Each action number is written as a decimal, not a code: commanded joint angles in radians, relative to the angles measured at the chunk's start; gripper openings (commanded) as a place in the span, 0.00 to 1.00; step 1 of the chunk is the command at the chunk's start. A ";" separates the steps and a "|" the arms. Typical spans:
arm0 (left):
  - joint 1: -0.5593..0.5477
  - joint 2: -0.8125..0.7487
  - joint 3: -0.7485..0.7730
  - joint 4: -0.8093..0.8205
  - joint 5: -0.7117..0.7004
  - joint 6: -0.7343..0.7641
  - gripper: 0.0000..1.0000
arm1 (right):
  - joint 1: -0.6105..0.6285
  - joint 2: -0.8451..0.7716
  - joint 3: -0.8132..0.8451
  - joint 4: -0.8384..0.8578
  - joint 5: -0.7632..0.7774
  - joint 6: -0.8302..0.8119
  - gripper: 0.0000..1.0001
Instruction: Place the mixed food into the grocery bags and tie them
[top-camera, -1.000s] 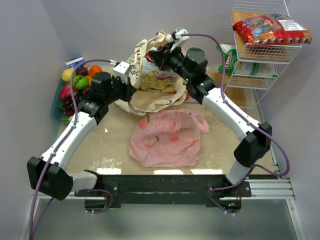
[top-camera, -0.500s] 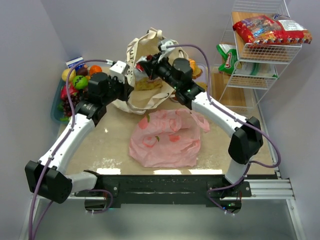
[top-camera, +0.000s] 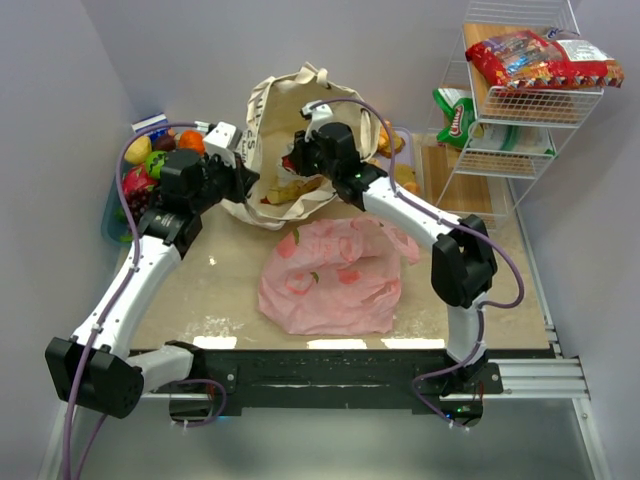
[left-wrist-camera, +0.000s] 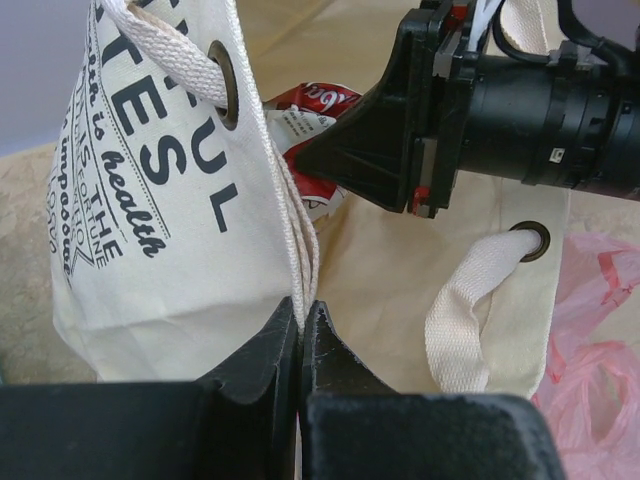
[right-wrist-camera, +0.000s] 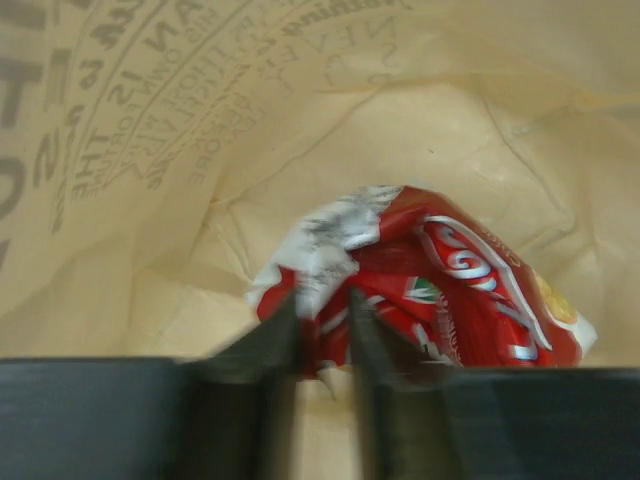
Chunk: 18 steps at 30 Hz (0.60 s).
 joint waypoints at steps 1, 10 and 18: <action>0.009 -0.027 0.006 0.093 0.031 -0.021 0.00 | -0.008 -0.066 0.055 -0.132 0.075 -0.033 0.60; 0.009 -0.004 0.006 0.088 0.028 -0.017 0.00 | -0.006 -0.217 0.070 -0.196 -0.013 -0.088 0.99; 0.009 0.000 0.008 0.085 0.014 -0.010 0.00 | -0.008 -0.434 0.022 -0.227 0.071 -0.123 0.99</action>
